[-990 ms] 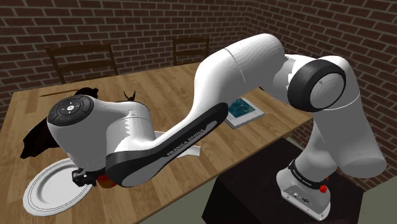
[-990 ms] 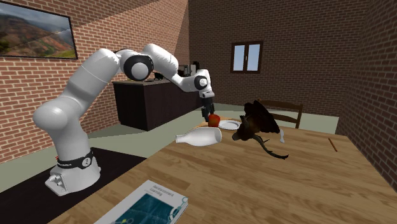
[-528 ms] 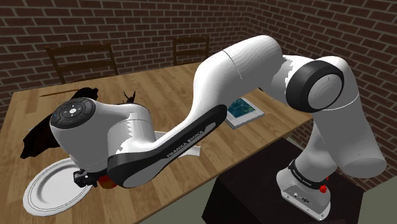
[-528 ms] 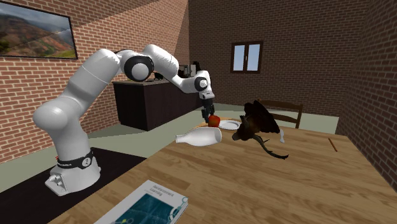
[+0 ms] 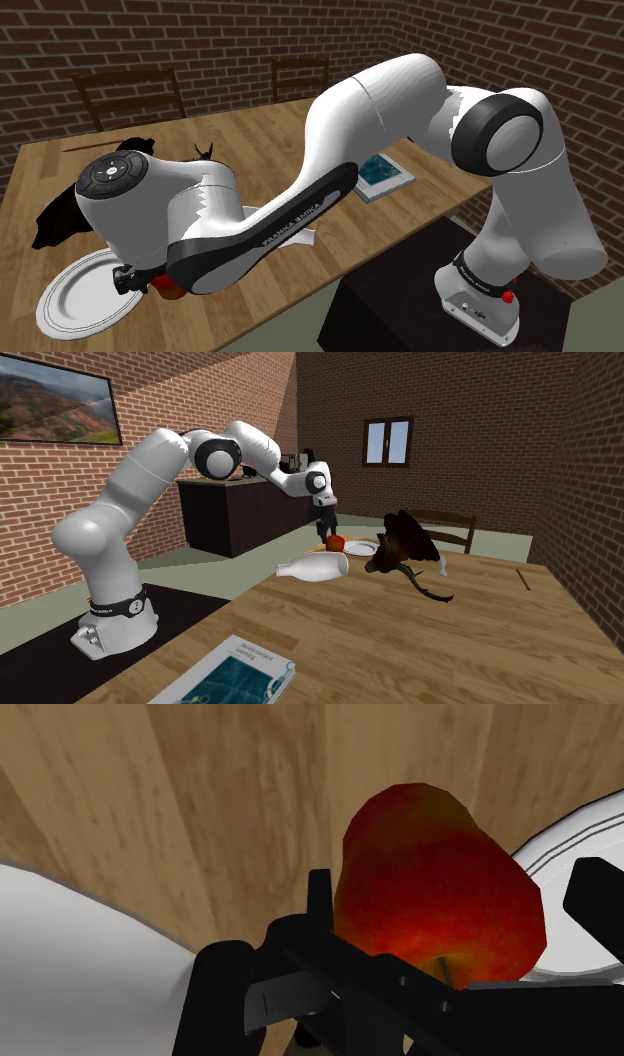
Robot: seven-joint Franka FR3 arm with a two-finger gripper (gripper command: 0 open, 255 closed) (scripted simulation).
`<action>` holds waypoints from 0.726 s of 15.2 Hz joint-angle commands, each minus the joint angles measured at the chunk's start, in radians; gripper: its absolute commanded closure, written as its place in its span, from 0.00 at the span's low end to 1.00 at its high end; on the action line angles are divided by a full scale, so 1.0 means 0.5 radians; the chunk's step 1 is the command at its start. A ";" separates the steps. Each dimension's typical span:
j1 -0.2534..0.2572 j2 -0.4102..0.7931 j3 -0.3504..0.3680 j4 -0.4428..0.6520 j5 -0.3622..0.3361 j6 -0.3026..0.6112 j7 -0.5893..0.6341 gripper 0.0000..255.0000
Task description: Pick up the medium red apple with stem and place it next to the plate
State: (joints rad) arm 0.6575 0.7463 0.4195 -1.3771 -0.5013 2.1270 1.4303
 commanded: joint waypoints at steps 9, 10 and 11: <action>-0.010 -0.128 0.042 0.008 0.052 -0.132 -0.025 0.00; -0.010 -0.128 0.042 0.008 0.052 -0.132 -0.025 0.00; -0.010 -0.128 0.042 0.008 0.052 -0.132 -0.025 0.00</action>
